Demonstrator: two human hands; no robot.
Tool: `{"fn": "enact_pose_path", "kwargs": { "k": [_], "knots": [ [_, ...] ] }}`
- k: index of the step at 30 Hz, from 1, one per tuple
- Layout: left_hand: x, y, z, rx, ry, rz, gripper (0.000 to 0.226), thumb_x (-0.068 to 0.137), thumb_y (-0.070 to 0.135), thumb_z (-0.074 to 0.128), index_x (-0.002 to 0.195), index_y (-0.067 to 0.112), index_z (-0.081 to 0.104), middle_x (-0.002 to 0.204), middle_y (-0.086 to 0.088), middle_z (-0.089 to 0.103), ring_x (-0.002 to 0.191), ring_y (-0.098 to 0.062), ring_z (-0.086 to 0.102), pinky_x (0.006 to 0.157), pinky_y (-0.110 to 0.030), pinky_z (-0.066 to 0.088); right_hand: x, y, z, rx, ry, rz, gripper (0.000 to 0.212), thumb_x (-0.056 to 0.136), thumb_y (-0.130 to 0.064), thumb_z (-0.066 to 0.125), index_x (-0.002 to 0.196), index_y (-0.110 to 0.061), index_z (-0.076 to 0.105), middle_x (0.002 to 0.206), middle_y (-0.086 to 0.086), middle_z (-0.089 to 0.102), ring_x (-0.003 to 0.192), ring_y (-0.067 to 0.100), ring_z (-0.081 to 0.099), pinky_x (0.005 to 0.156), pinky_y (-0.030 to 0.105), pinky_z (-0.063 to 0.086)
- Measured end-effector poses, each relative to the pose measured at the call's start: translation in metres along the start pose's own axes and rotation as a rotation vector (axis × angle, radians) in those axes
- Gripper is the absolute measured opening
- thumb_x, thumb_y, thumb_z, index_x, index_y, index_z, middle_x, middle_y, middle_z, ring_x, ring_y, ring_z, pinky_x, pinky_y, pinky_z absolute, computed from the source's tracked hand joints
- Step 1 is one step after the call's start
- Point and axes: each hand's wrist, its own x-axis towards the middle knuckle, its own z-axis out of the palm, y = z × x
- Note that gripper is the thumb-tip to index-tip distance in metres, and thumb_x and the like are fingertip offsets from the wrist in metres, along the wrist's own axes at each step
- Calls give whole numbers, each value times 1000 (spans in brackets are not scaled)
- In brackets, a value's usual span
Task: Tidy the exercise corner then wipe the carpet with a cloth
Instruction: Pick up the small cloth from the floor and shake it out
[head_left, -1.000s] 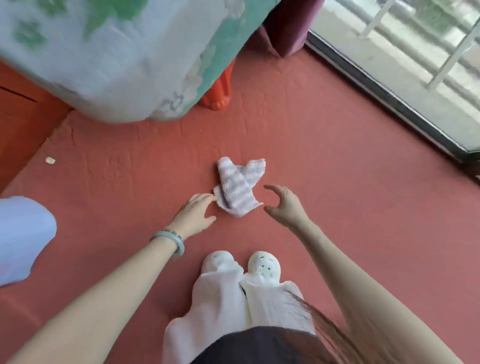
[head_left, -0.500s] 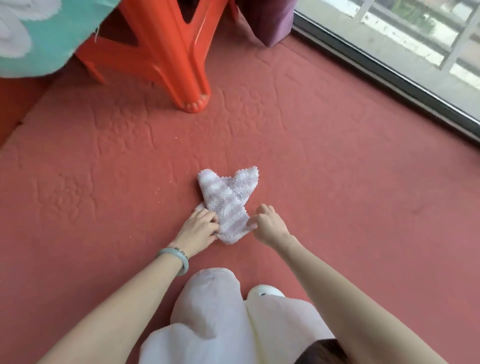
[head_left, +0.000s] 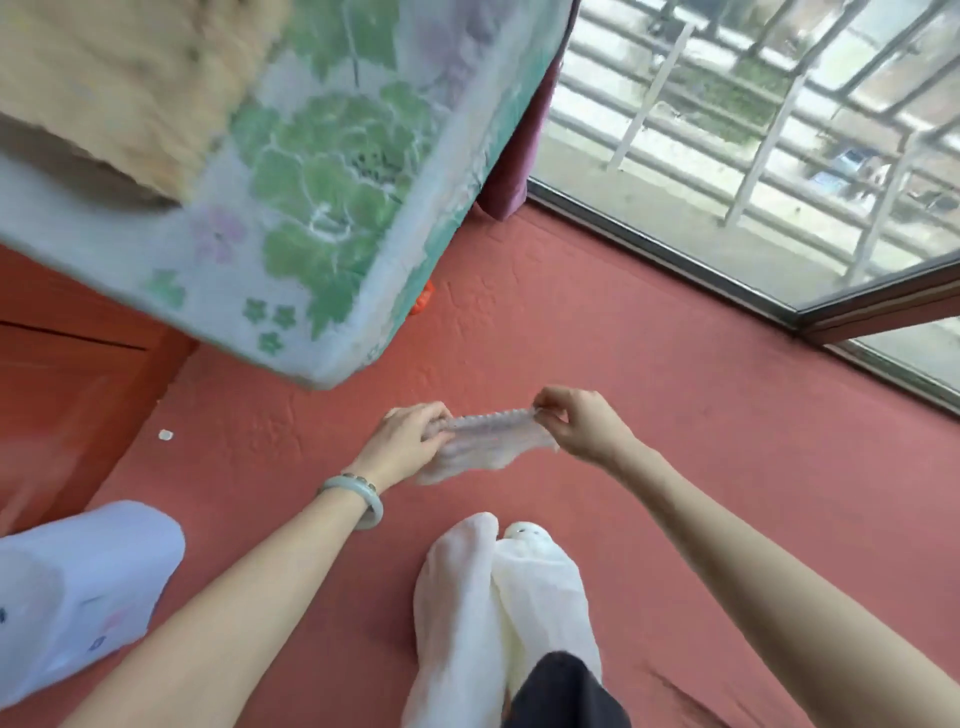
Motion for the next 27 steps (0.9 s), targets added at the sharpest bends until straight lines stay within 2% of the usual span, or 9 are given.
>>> {"fn": "enact_pose_path", "kwargs": {
  "k": [2, 5, 10, 13, 15, 18, 21, 25, 27],
  "knots": [
    [-27, 32, -48, 8, -26, -2, 9, 84, 16, 58, 86, 23, 63, 86, 9, 60, 83, -14, 56, 75, -30, 43, -37, -38, -49, 12, 20, 3, 18, 84, -8, 53, 97, -10, 65, 93, 6, 70, 88, 26, 62, 74, 30, 42],
    [-69, 80, -118, -10, -3, 17, 12, 84, 11, 61, 87, 19, 70, 82, 8, 58, 80, -13, 55, 69, -23, 38, -92, -94, -123, 0, 41, 3, 15, 83, -10, 57, 96, -12, 66, 92, 4, 71, 88, 24, 64, 73, 28, 43],
    [-133, 179, -223, -62, 40, 117, 30, 86, 14, 64, 73, 40, 58, 79, 19, 59, 74, 1, 56, 66, -20, 40, -180, -171, -233, -57, 169, -16, 12, 83, -15, 61, 92, -17, 68, 90, 2, 72, 87, 22, 65, 72, 29, 45],
    [-154, 231, -273, -21, 75, 198, 19, 86, 16, 64, 77, 34, 63, 79, 7, 67, 72, -10, 62, 64, -25, 45, -218, -204, -286, -52, 260, -37, 14, 83, -11, 61, 94, -12, 69, 92, 3, 71, 85, 19, 64, 76, 30, 48],
    [-162, 262, -300, -37, 106, 261, 14, 85, 14, 64, 81, 27, 67, 79, 5, 69, 72, -9, 62, 65, -25, 45, -238, -217, -315, -22, 319, -51, 12, 83, -7, 62, 92, -11, 69, 89, 5, 70, 82, 20, 64, 77, 32, 50],
    [-167, 304, -332, -64, 162, 352, 33, 82, 6, 65, 75, 37, 65, 72, 19, 68, 67, 9, 58, 64, -11, 41, -259, -228, -352, -32, 413, -79, 14, 81, -2, 62, 89, -9, 70, 87, 8, 71, 80, 24, 65, 77, 36, 51],
    [-166, 343, -356, -50, 208, 425, 38, 81, 6, 67, 71, 42, 65, 75, 32, 66, 69, 12, 58, 66, -9, 41, -275, -230, -390, -57, 470, -93, 16, 79, 0, 62, 89, -9, 70, 86, 7, 71, 81, 26, 65, 79, 42, 51],
    [-156, 406, -381, -40, 230, 519, 21, 81, 6, 69, 79, 26, 69, 66, 32, 63, 61, 13, 54, 60, -5, 37, -291, -222, -446, -79, 524, -121, 18, 80, 1, 60, 88, -12, 70, 82, 1, 68, 81, 25, 65, 78, 44, 52],
    [-145, 439, -391, -56, 210, 566, 16, 80, 11, 70, 78, 28, 70, 66, 27, 65, 61, 12, 54, 63, -10, 41, -295, -214, -477, -108, 543, -147, 19, 80, 2, 60, 88, -11, 70, 81, -3, 66, 80, 23, 65, 79, 43, 52]
  ]
}}
